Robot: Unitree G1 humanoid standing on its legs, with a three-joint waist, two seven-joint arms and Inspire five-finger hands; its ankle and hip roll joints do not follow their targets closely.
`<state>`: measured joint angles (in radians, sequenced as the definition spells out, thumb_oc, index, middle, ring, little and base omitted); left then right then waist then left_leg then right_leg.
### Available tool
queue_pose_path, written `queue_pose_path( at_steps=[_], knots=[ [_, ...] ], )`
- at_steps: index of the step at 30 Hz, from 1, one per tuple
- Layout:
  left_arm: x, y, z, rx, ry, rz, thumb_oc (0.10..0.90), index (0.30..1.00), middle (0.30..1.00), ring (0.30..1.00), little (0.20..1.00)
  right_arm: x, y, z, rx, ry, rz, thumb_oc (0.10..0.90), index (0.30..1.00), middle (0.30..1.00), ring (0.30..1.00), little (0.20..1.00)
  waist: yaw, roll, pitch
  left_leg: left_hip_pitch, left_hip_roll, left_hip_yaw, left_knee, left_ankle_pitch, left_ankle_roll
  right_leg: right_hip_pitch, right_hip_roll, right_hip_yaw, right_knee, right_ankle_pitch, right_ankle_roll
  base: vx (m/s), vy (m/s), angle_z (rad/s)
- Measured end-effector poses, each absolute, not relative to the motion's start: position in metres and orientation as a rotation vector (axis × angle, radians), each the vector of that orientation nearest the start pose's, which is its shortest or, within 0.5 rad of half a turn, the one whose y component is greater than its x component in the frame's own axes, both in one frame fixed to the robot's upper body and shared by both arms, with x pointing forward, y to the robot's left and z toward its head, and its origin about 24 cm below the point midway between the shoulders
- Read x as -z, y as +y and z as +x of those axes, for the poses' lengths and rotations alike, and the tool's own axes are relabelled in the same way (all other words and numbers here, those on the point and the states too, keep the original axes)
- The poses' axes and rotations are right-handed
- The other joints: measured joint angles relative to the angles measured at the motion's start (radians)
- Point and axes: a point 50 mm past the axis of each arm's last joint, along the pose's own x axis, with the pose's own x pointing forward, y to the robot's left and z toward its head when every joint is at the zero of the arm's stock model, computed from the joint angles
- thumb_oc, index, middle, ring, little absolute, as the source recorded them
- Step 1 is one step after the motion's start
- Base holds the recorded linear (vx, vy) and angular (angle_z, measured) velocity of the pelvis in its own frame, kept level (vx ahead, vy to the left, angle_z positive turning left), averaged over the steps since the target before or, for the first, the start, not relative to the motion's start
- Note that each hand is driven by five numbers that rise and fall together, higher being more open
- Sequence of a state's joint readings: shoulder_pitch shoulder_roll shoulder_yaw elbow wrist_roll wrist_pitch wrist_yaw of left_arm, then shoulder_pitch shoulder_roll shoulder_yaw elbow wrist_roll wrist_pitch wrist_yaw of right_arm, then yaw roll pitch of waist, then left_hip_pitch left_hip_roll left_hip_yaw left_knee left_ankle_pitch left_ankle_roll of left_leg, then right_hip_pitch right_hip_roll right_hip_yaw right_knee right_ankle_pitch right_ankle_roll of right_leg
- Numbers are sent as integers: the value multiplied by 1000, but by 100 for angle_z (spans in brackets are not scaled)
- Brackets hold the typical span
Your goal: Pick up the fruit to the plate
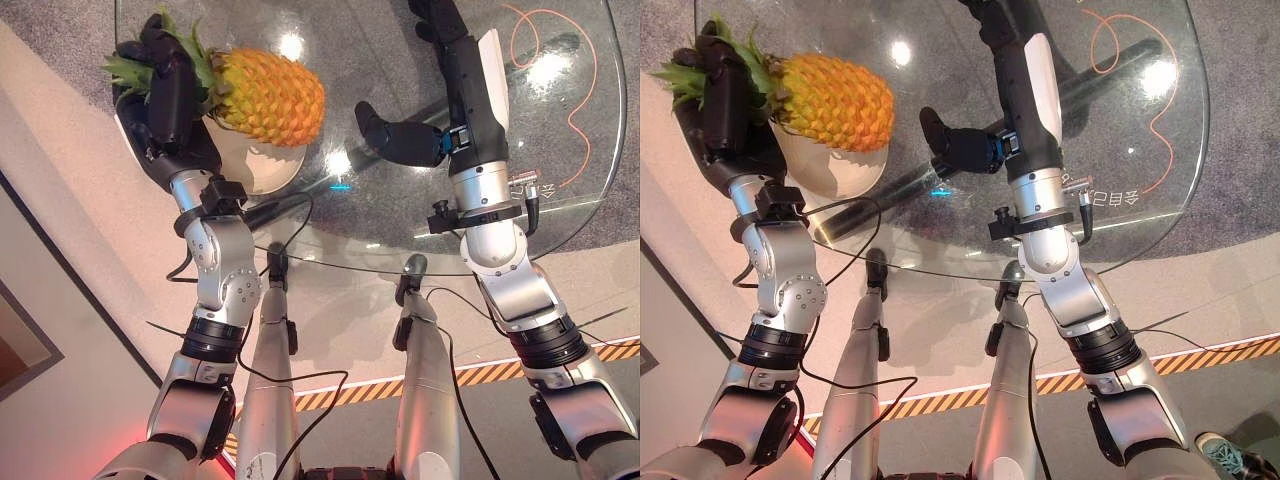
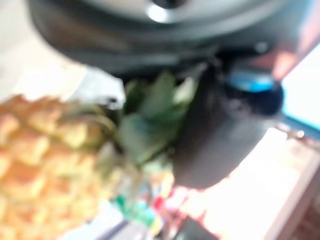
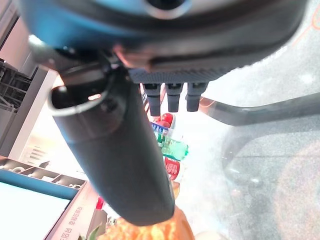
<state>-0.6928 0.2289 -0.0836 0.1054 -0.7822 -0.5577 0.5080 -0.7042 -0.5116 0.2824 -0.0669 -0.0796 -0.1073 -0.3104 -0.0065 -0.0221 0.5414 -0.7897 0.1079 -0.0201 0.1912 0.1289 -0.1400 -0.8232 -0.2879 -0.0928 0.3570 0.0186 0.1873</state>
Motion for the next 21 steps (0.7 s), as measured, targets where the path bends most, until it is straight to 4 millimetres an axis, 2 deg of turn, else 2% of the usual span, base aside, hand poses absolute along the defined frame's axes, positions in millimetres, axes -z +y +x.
queue_pose_path(
  at_steps=[6, 14, 18, 21],
  knots=[
    [-240, 169, 320, -240, -820, -861, 100, 300, 300, 300, 200, -259, -126, 309, -29, -905, -506, 800, 900, 900, 900, 900, -1, 0, 0, 0, 0, 0, 0, 0, 0, 0, 0, 0, 0, 0, 0, 0, 0, 0],
    [-242, 168, 317, -290, -854, -793, 100, 300, 300, 300, 200, -257, -129, 309, 17, -902, -477, 800, 900, 900, 900, 900, -2, 0, 0, 0, 0, 0, 0, 0, 0, -1, 0, 0, 0, 0, 0, 0, 0, 0],
    [-243, 172, 313, -344, -892, -749, 100, 300, 300, 300, 200, -243, -139, 315, 86, -843, -446, 800, 900, 900, 900, 900, -10, -1, 0, 0, 0, 0, 0, 0, 0, 0, 0, 1, 0, 0, 0, 4, 16, 0],
    [-246, 176, 309, -393, -947, -714, 100, 300, 300, 300, 200, -224, -159, 322, 202, -748, -398, 800, 900, 900, 900, 900, -14, -2, 1, 0, 0, 1, 0, 0, 0, 0, 0, 1, 0, 0, 0, 0, 0, 0]
  ],
)
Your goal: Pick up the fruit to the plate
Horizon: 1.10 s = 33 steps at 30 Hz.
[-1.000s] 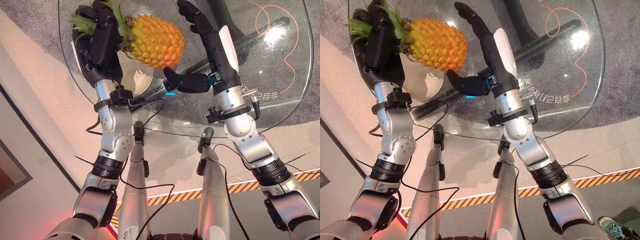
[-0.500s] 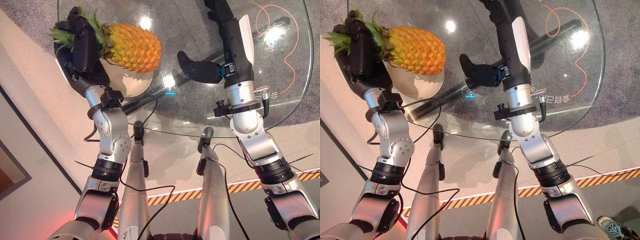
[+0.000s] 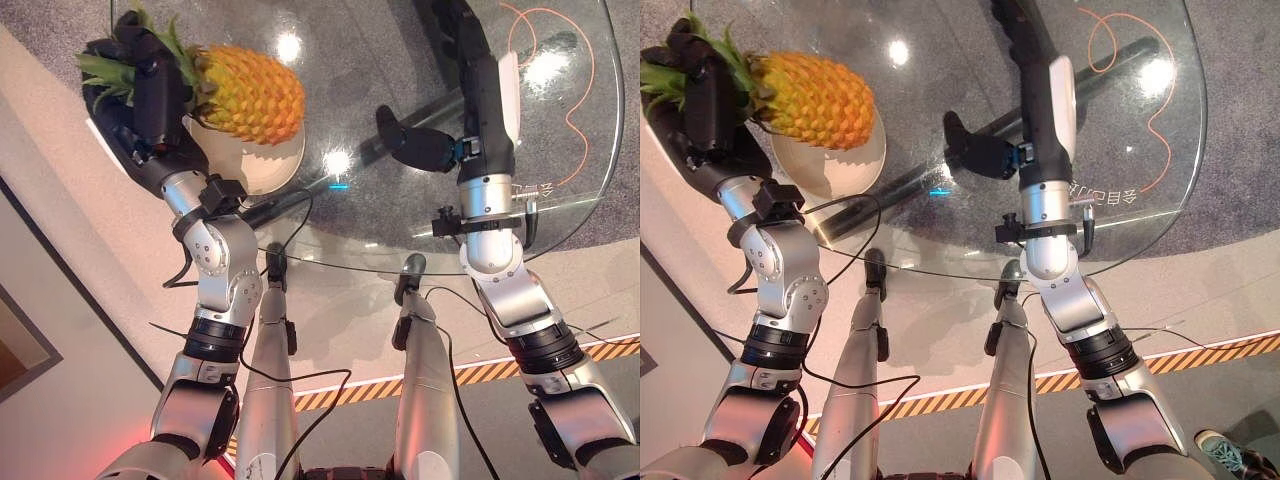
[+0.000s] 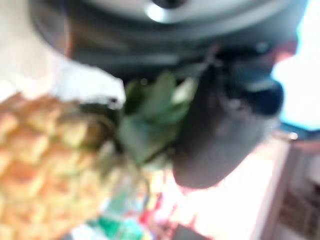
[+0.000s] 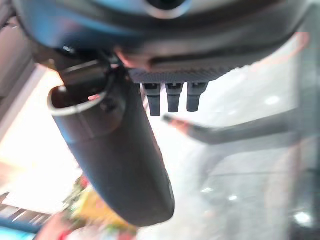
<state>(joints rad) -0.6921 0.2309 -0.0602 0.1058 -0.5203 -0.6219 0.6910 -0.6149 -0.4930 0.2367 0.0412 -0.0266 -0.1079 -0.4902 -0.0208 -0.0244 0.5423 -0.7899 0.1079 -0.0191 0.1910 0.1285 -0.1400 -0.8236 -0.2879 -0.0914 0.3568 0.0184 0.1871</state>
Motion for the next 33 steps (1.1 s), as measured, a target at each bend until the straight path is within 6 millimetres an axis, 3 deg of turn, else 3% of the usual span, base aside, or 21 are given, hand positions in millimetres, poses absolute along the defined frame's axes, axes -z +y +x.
queue_pose_path(
  at_steps=[11, 18, 33],
  knots=[
    [-238, 195, 312, -541, -960, -591, 100, 300, 300, 300, 200, -185, -205, 327, 539, -583, -284, 800, 900, 900, 900, 900, -17, -2, 0, 11, 9, 11, 3, 0, 0, 0, 11, 15, 3, 5, -5, -2, 9, -3],
    [-239, 209, 314, -626, -1004, -478, 100, 300, 300, 300, 200, -159, -251, 328, 847, -430, -147, 800, 900, 900, 900, 900, -17, -3, 0, 13, 12, 13, 2, 0, 0, 0, 14, 18, 0, 8, -6, -9, 0, 0],
    [-253, 223, 324, -731, -1058, -307, 100, 300, 300, 300, 200, -115, -302, 324, 1214, -178, 99, 800, 900, 900, 900, 900, -16, -6, 0, 10, 30, 12, 1, 1, -2, 1, 33, 13, -12, 15, -15, -8, -17, -2]
  ],
)
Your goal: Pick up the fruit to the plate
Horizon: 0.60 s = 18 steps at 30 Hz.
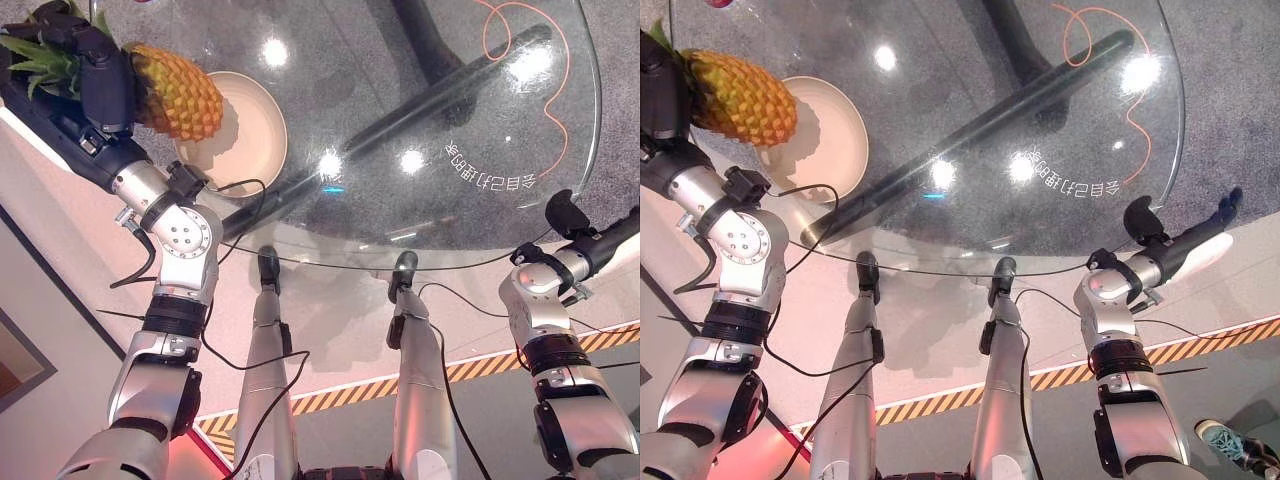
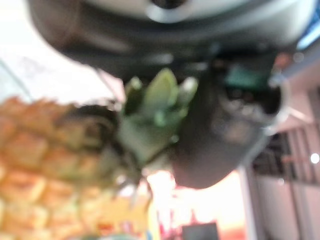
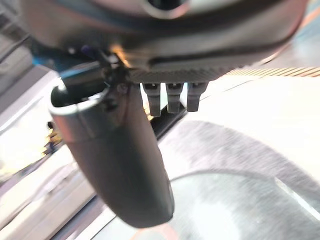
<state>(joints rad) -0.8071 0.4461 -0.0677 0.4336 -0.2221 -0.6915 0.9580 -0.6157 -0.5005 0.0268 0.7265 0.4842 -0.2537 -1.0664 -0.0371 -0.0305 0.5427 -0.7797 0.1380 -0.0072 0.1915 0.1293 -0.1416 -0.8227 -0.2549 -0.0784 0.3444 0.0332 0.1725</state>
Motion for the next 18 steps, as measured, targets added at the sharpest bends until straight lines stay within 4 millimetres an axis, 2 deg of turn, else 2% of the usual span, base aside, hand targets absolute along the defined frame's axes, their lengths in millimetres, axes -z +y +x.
queue_pose_path(
  at_steps=[3, 6, 9, 13, 18],
  knots=[
    [-259, 221, 327, -741, -1073, -283, 100, 300, 300, 300, 200, -99, -313, 320, 1279, -86, 131, 800, 900, 900, 900, 900, 1, -3, 0, -2, 1, -2, 0, 0, 0, 0, 1, -1, -1, 0, -1, -8, -22, 0],
    [-265, 221, 331, -748, -1109, -163, 100, 300, 300, 300, 200, -76, -327, 315, 1328, 59, 198, 800, 900, 900, 900, 900, 3, -10, 2, -3, 2, -3, 0, 1, -2, 0, 3, -3, -1, 1, -1, 11, -34, 0],
    [-271, 221, 331, -733, -1136, -95, 100, 300, 300, 300, 200, -54, -335, 307, 1311, 189, 243, 800, 900, 900, 900, 900, 5, -12, 2, -4, 3, -5, 1, 1, -2, 1, 4, -4, -1, 1, -1, 1, -12, 0],
    [-275, 217, 332, -718, -1149, -72, 100, 300, 300, 300, 200, -34, -336, 302, 1234, 315, 276, 800, 900, 900, 900, 900, 6, -12, 1, -4, 5, -8, 2, 2, -4, 3, 7, -7, -1, 2, -3, 13, -30, 0],
    [-270, 210, 337, -679, -1130, -3, 100, 300, 300, 300, 200, -21, -332, 302, 1119, 412, 310, 800, 900, 900, 900, 900, 7, -12, 1, -5, 11, -20, 1, 5, -8, 11, 13, -20, -4, 5, -7, 0, -3, 1]
  ],
)
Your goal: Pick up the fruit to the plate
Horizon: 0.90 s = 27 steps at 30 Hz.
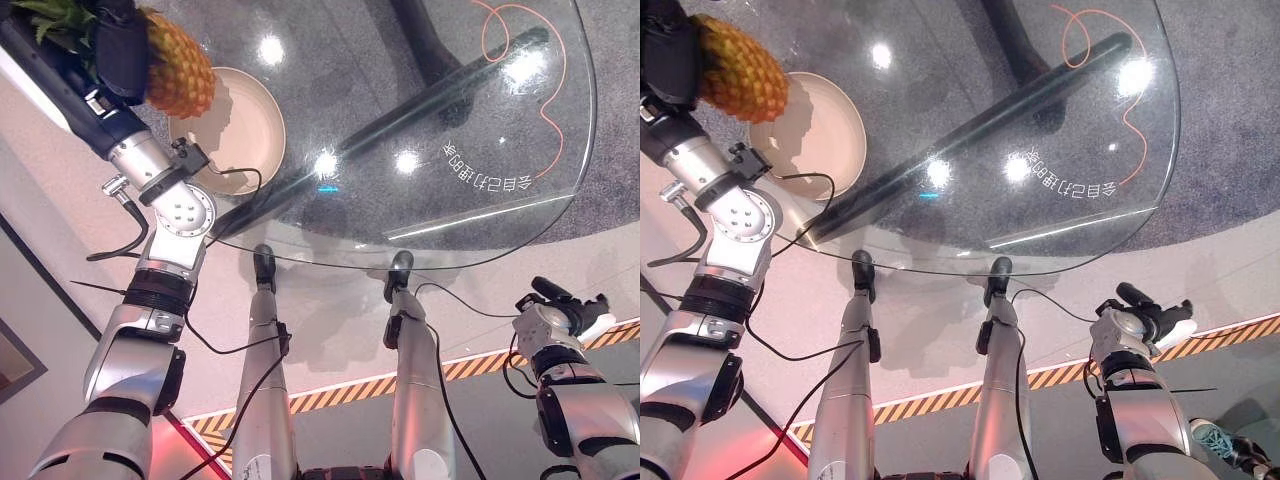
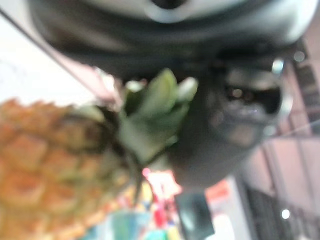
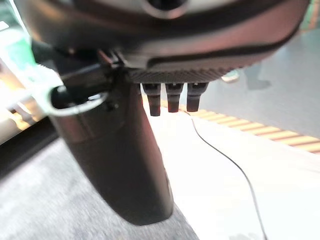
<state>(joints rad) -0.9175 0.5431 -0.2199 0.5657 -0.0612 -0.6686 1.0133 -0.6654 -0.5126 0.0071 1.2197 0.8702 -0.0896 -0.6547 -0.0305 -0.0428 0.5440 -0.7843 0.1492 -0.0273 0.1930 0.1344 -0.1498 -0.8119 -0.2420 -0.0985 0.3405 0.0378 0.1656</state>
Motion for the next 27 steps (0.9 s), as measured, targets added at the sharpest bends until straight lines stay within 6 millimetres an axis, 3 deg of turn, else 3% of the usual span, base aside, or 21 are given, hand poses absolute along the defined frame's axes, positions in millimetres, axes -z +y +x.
queue_pose_path(
  at_steps=[10, 20, 27],
  knots=[
    [-263, 213, 343, -685, -1070, 61, 100, 300, 300, 300, 200, 0, -317, 303, 874, 564, 369, 800, 900, 900, 900, 900, 0, -3, -1, 0, 2, -10, 1, 4, -5, 6, 3, -6, -2, 2, -3, 0, -1, 0],
    [-258, 216, 349, -677, -1020, 113, 100, 300, 300, 300, 200, 8, -300, 308, 721, 606, 381, 800, 900, 900, 900, 900, 0, -28, -1, 0, 3, -10, 2, 5, -6, 6, 4, -6, -2, 4, -4, -7, 2, 0],
    [-259, 214, 350, -645, -1017, 130, 100, 300, 300, 300, 200, 13, -287, 312, 510, 636, 369, 800, 900, 900, 900, 900, 0, -30, -1, 0, 4, -10, 2, 5, -6, 7, 4, -6, -2, 4, -4, 0, 0, 0]
  ],
)
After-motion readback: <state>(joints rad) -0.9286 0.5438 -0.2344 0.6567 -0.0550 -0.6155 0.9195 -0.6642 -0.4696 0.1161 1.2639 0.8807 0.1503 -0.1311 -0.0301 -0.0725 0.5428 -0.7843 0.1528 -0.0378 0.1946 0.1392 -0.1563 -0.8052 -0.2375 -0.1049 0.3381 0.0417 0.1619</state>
